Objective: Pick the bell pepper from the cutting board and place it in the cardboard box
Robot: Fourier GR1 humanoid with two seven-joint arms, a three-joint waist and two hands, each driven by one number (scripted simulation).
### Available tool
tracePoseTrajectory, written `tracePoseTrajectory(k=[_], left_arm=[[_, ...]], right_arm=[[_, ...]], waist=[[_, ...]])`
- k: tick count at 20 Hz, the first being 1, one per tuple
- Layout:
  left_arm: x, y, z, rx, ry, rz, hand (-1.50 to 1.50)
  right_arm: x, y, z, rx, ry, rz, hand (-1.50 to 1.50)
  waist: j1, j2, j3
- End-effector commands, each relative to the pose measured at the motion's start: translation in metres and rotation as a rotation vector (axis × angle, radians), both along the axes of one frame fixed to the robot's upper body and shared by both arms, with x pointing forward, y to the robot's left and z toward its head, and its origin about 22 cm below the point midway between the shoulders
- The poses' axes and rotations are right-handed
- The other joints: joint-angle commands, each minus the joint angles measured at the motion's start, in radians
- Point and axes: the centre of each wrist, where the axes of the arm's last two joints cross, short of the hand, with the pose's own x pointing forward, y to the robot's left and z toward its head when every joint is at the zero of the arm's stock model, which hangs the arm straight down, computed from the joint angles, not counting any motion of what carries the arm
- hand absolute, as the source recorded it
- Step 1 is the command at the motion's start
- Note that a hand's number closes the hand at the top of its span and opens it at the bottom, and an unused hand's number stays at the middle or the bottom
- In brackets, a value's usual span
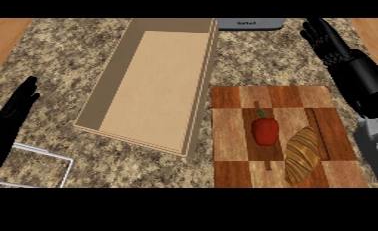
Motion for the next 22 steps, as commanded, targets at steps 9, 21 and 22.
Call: tracePoseTrajectory(k=[9, 21, 22], left_arm=[[0.010, 0.019, -0.018, 0.167, 0.003, 0.221, 0.00], [0.025, 0.003, -0.047, 0.172, 0.035, 0.221, 0.00], [0.043, -0.001, -0.032, 0.175, 0.023, 0.235, 0.00]], right_arm=[[-0.029, -0.026, -0.048, -0.613, 0.041, 0.066, -1.50], [-0.053, -0.105, -0.147, -0.275, -0.023, 0.073, -1.50], [-0.033, -0.119, -0.112, -0.359, -0.032, 0.056, -1.50]], waist=[[-0.026, 0.008, -0.022], [-0.008, -0.001, -0.018], [-0.011, 0.002, -0.018]])
